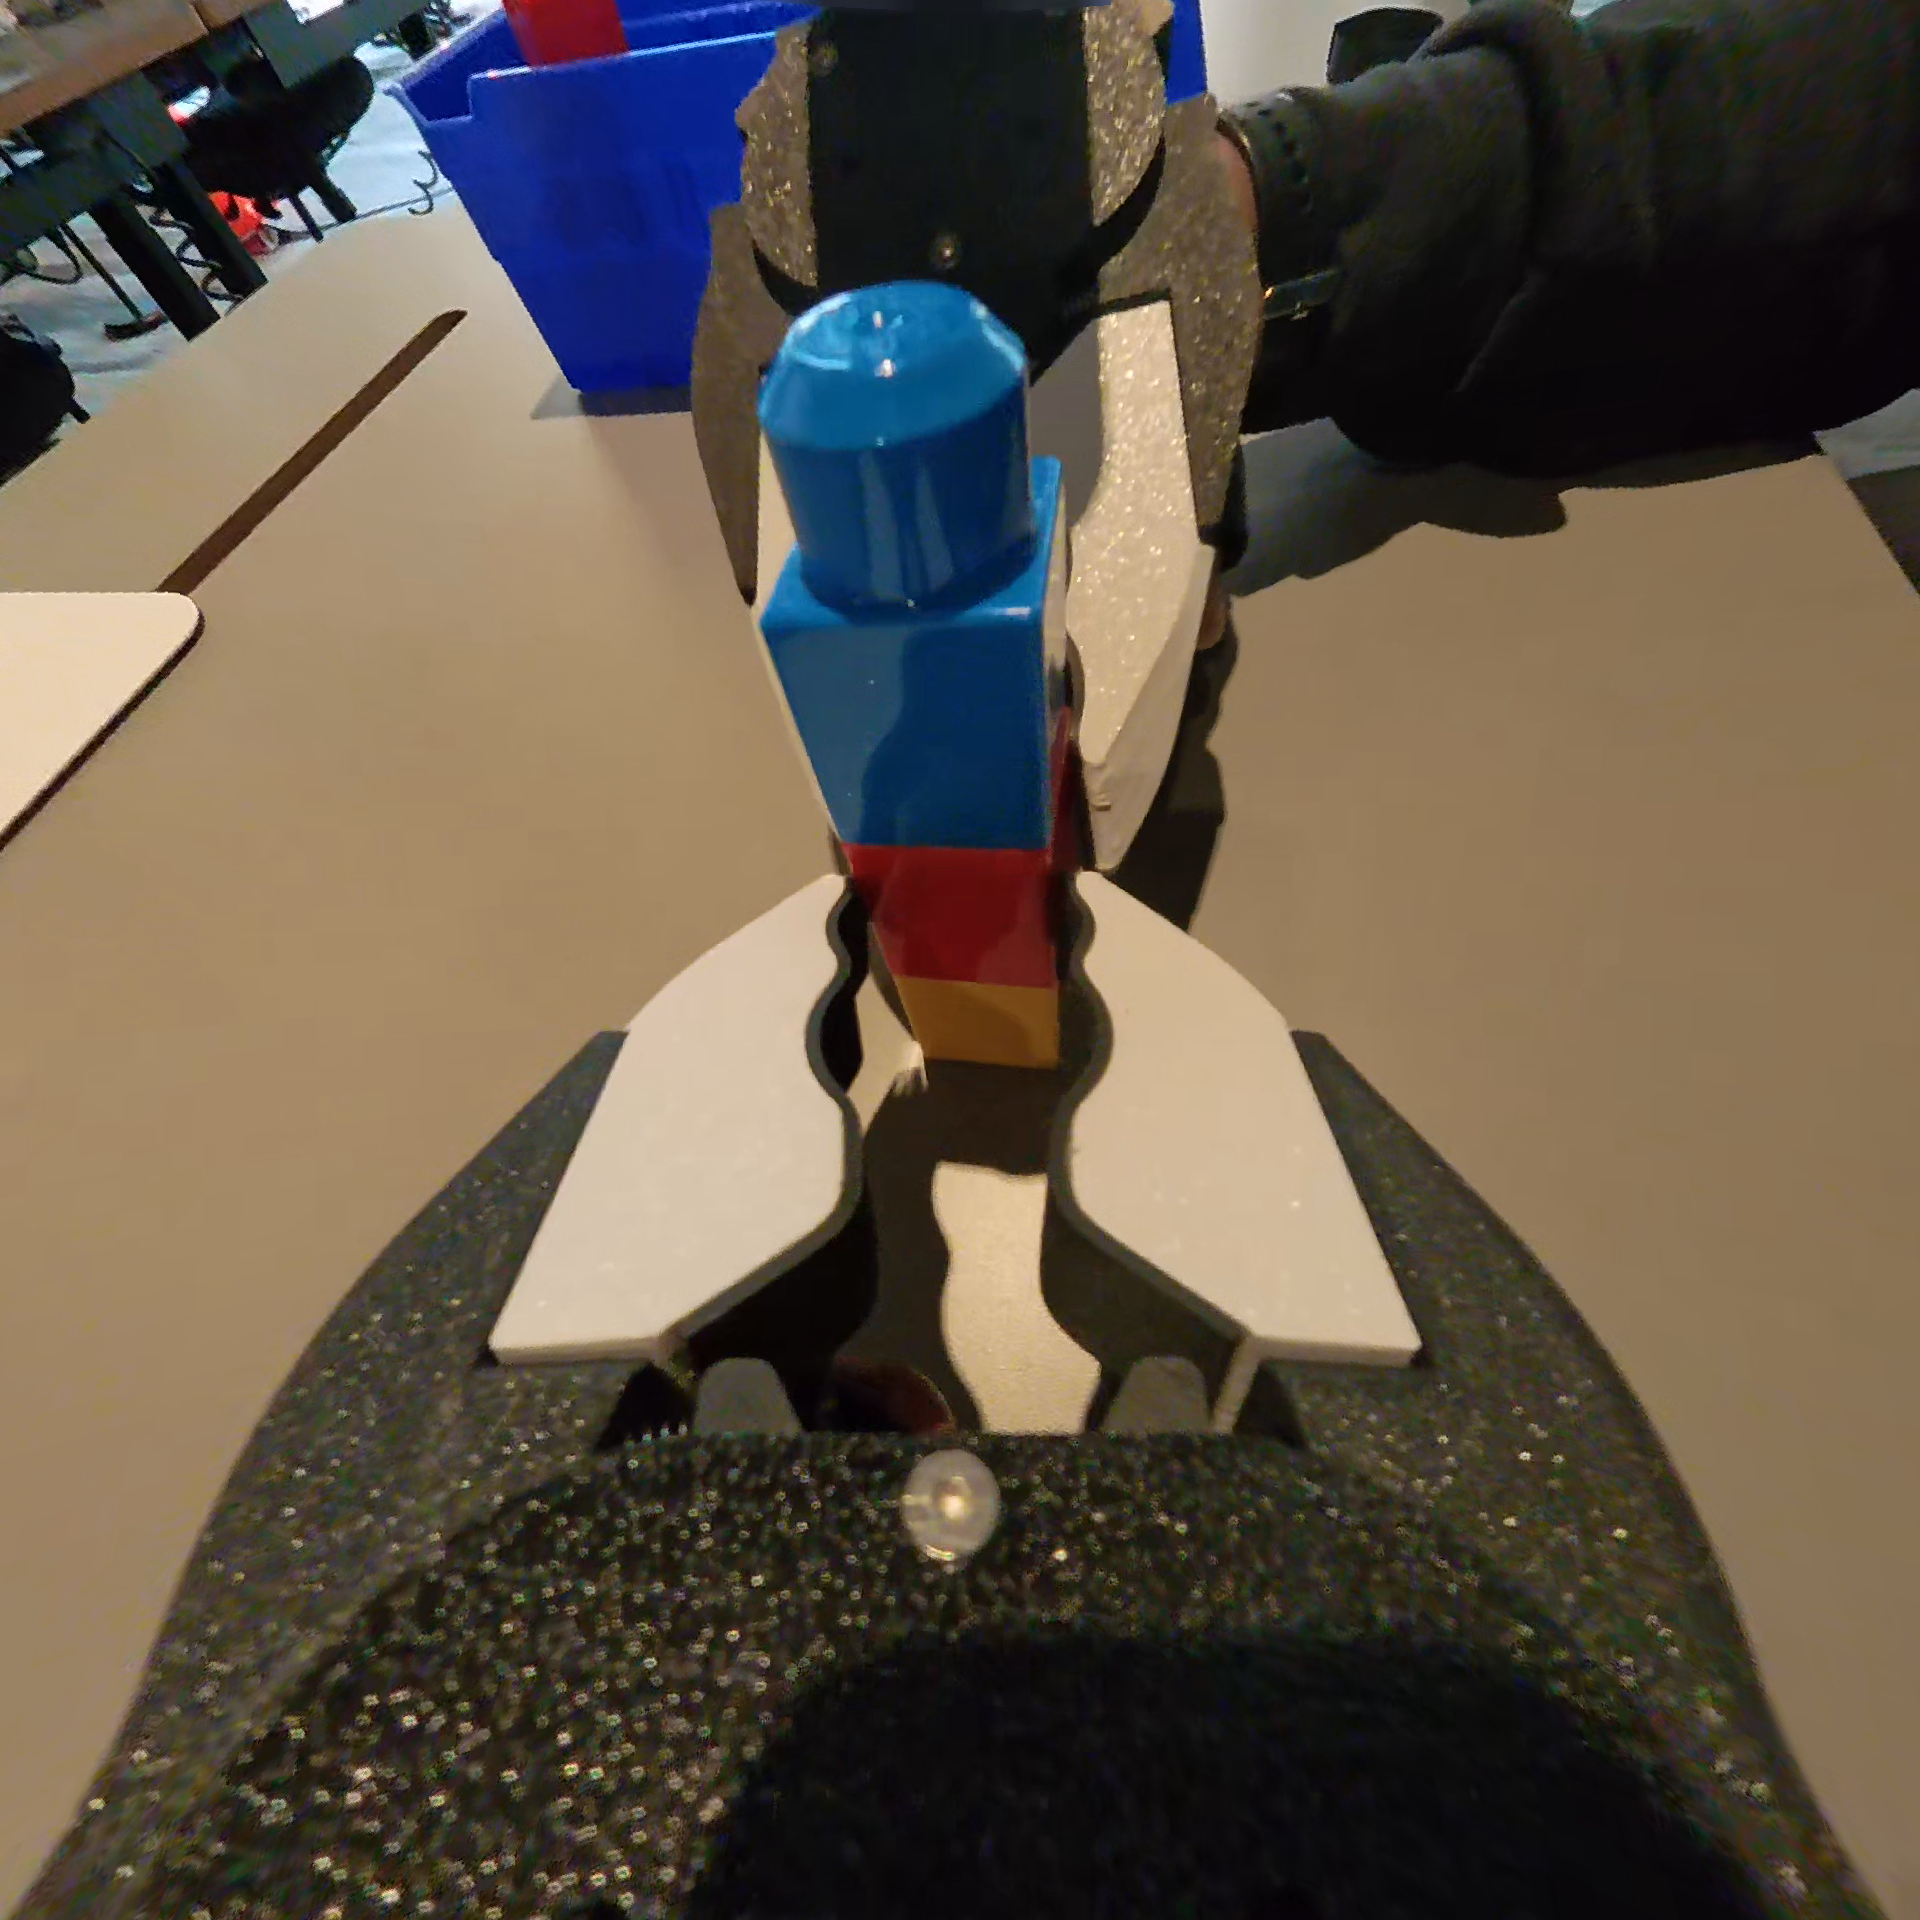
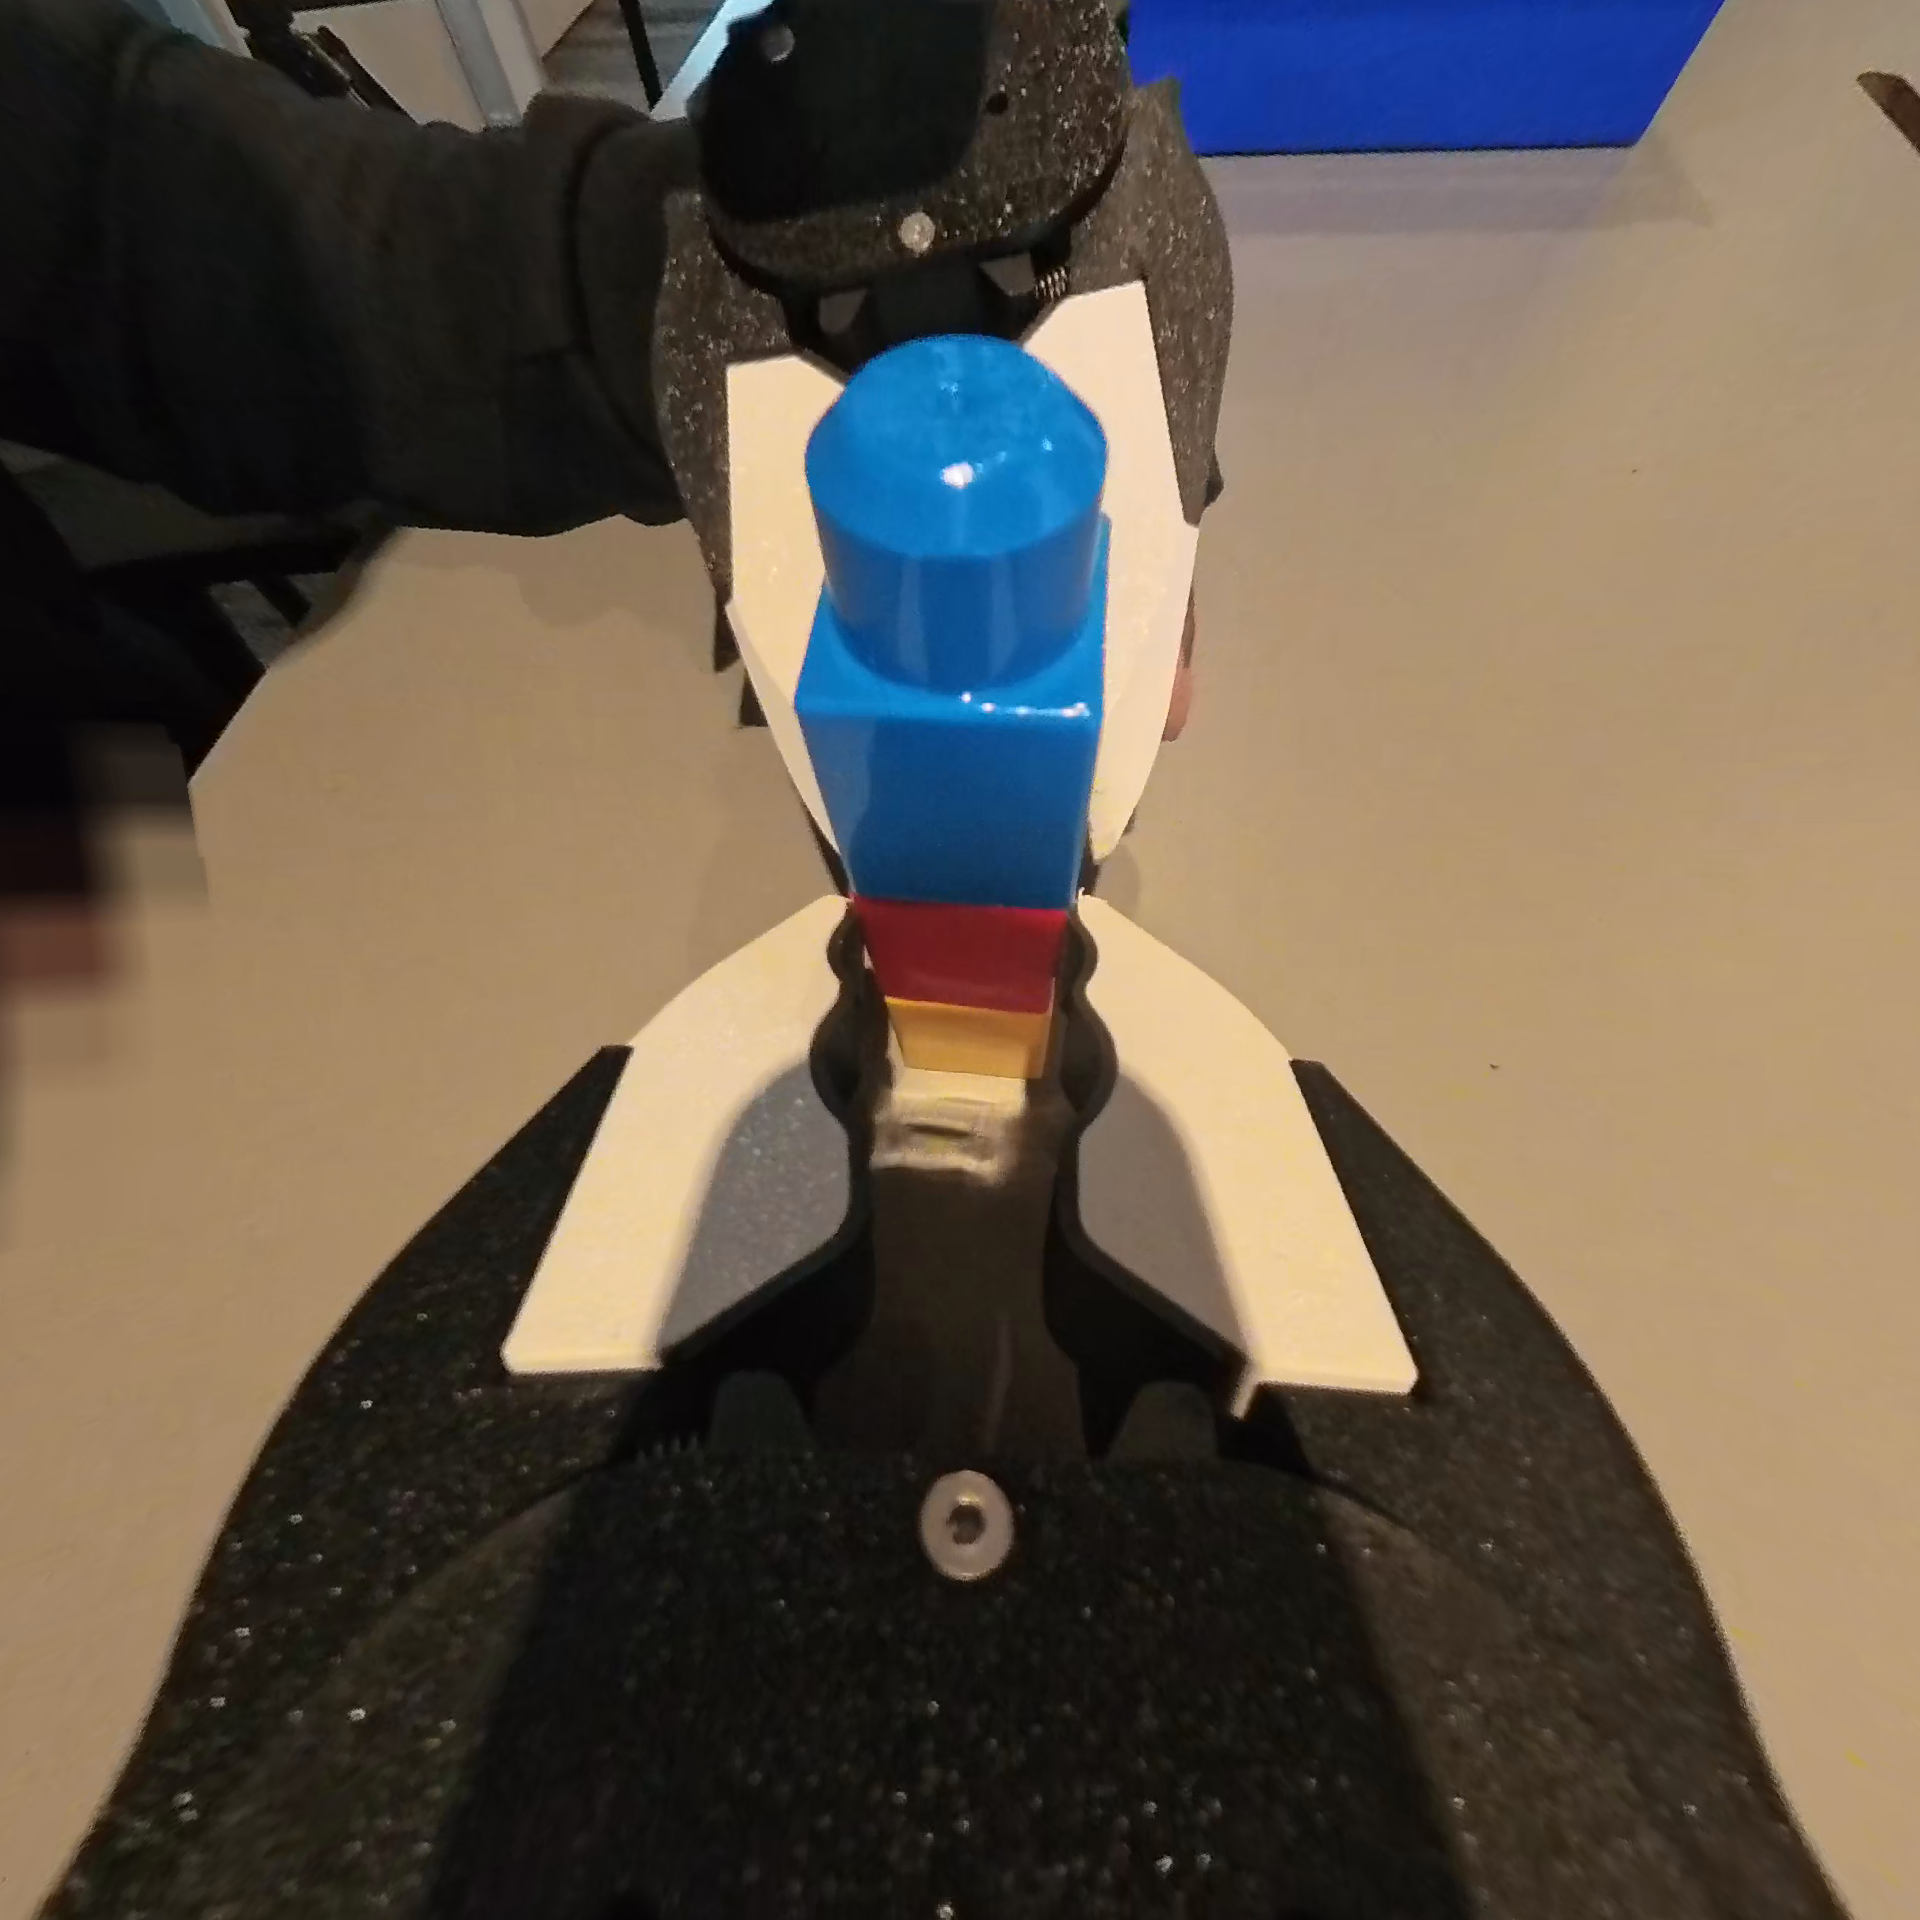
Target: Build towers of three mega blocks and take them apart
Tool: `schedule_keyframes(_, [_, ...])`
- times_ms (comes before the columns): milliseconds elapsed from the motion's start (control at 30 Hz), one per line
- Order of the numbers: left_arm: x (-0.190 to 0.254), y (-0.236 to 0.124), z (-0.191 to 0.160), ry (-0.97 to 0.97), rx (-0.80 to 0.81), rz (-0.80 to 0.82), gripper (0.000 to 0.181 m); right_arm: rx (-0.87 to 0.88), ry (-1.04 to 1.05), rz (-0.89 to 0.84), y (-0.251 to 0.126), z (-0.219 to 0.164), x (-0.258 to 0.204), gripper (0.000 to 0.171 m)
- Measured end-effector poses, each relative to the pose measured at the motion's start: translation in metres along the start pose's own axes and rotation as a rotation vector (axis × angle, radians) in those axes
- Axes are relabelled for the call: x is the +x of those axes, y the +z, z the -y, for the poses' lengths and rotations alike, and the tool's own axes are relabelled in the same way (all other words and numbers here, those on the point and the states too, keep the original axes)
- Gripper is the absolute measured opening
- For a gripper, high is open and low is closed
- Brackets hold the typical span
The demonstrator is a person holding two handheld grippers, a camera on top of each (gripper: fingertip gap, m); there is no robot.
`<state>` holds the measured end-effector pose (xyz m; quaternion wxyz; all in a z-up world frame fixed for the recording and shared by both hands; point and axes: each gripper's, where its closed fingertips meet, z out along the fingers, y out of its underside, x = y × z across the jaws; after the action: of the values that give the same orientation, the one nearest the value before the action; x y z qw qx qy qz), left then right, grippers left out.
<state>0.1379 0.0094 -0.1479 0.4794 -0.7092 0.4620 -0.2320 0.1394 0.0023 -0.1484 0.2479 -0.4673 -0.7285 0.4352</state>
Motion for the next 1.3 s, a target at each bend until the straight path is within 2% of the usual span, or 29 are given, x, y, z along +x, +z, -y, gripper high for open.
schedule_keyframes(500, [0.0,0.0,0.0,-0.01,-0.007,0.013,0.035,0.042,0.004,0.009,0.0,0.0,-0.001,0.037])
schedule_keyframes(533, [0.0,0.0,0.0,-0.007,-0.006,0.015,0.035,0.042,-0.002,0.016,-0.001,-0.001,-0.003,0.039])
schedule_keyframes(633, [0.0,-0.002,-0.001,0.005,-0.009,0.022,0.035,0.102,0.007,0.038,-0.01,0.005,-0.006,0.063])
schedule_keyframes(700, [-0.001,-0.002,-0.009,0.05,-0.067,0.037,0.041,0.177,0.013,0.035,-0.018,0.016,-0.006,0.068])
schedule_keyframes(767, [-0.001,-0.003,-0.009,0.078,-0.085,0.055,0.048,0.237,0.017,0.014,-0.025,0.027,-0.003,0.067])
schedule_keyframes(900, [0.0,-0.016,0.014,0.044,0.034,0.04,0.052,0.266,0.005,-0.023,-0.024,0.037,-0.002,0.064])
schedule_keyframes(1067, [-0.004,-0.03,0.039,0.004,0.193,0.045,0.048,0.261,-0.01,-0.05,-0.019,0.043,-0.003,0.059])
schedule_keyframes(1233, [-0.005,-0.025,0.037,0.031,0.178,0.068,0.04,0.251,-0.009,-0.101,-0.018,0.043,0.003,0.037])
schedule_keyframes(1300, [-0.007,-0.022,0.035,0.029,0.173,0.084,0.033,0.259,0.008,-0.103,-0.018,0.043,0.006,0.036])
